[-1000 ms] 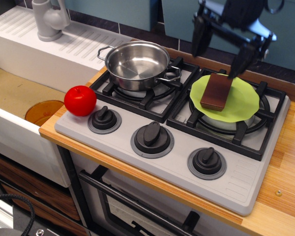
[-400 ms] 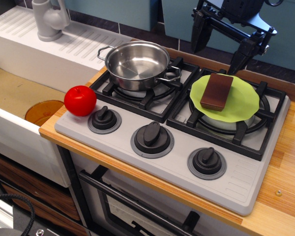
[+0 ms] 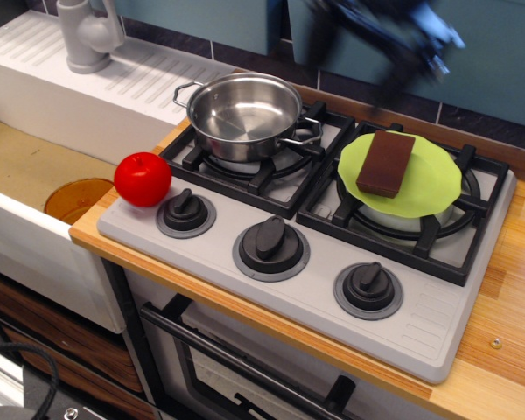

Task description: Put chocolate on plate and apple in pot or pan on stove

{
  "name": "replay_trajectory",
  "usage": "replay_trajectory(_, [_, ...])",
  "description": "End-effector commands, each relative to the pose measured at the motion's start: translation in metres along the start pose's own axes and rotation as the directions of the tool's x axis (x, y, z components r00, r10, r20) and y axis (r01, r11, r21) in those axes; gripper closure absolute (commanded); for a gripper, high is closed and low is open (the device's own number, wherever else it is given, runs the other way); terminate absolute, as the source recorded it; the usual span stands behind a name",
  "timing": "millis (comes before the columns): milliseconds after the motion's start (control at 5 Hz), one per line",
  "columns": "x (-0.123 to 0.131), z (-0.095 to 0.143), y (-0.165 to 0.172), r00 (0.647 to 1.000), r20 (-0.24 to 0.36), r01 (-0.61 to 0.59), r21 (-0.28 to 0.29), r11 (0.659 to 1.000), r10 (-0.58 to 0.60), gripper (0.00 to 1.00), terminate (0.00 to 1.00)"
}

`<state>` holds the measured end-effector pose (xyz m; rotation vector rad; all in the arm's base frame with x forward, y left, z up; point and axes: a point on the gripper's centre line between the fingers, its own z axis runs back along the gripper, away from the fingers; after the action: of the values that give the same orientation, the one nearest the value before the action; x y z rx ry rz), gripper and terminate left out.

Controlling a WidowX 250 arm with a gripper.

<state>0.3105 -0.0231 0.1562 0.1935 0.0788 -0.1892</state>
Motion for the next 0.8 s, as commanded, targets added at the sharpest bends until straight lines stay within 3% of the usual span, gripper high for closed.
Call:
replay_trajectory(0, [-0.033, 0.019, 0.055, 0.997, 0.078, -0.028, 0.035, 0.999, 0.026, 0.00, 0.00])
replay_trajectory(200, [-0.042, 0.013, 0.079, 0.997, 0.080, -0.027, 0.059, 0.998, 0.022, 0.00, 0.00])
replay_trajectory(600, [-0.049, -0.005, 0.118, 0.995, 0.095, -0.001, 0.038, 0.999, -0.002, 0.00, 0.00])
